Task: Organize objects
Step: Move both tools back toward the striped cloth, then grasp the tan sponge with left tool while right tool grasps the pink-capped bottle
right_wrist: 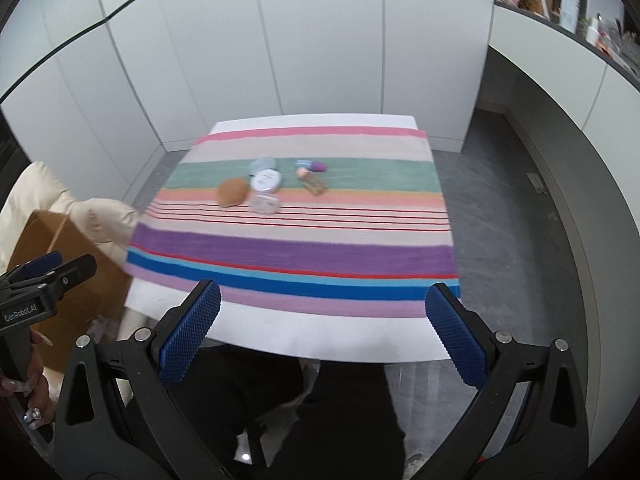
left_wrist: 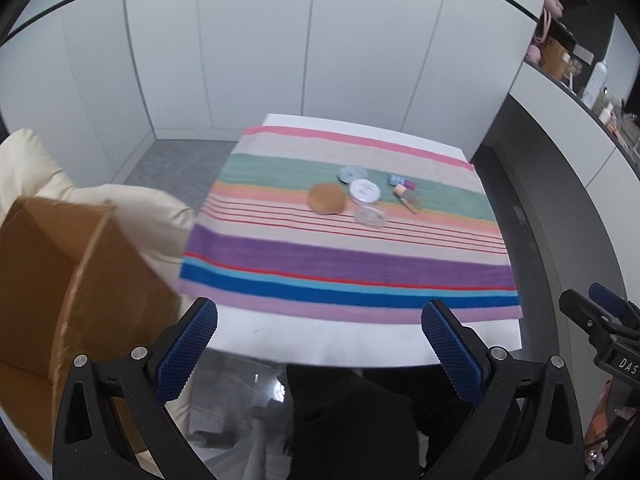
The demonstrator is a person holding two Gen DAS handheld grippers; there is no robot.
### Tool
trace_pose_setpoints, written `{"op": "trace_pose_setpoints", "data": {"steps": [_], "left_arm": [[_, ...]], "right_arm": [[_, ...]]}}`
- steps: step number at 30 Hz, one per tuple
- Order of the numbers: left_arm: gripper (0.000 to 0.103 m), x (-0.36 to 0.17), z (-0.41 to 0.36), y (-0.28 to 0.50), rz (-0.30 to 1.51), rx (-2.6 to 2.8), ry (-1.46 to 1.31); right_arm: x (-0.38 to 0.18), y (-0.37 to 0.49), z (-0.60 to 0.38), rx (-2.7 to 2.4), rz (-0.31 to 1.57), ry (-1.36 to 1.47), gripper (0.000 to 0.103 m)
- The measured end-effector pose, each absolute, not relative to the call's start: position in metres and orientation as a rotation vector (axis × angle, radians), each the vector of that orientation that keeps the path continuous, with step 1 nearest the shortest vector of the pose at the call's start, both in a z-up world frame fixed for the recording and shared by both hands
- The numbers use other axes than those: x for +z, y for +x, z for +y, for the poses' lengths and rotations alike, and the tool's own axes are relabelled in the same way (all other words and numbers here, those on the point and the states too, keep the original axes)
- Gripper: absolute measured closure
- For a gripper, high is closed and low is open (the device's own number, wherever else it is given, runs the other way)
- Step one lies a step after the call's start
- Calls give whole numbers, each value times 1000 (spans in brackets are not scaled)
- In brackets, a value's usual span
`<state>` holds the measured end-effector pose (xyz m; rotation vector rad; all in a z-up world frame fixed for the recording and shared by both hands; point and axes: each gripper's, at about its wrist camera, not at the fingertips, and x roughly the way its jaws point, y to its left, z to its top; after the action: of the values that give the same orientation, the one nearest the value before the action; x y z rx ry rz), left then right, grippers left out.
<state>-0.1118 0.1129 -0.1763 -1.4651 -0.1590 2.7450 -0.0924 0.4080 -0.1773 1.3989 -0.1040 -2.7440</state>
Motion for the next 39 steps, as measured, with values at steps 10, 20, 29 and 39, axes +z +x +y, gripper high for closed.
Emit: {"op": "trace_pose_setpoints", "data": {"steps": [10,20,29,39], "left_arm": [[0,-216,139,-189,-130,2682,-1477],[1,-312,133,-307,-227,2590,-1661],[1,-364,133,-371,-191,2599,-1739],[49,-367,159,-373,26,2698,-1676]], "right_arm": [[-224,-154,419,-2709,-106,1441,0],[-302,-263,392,-2625,-7,1449,0],[-354,-338,369,-2584,60,1431,0],[-381,-365,352,-2573,184,1353,74]]}}
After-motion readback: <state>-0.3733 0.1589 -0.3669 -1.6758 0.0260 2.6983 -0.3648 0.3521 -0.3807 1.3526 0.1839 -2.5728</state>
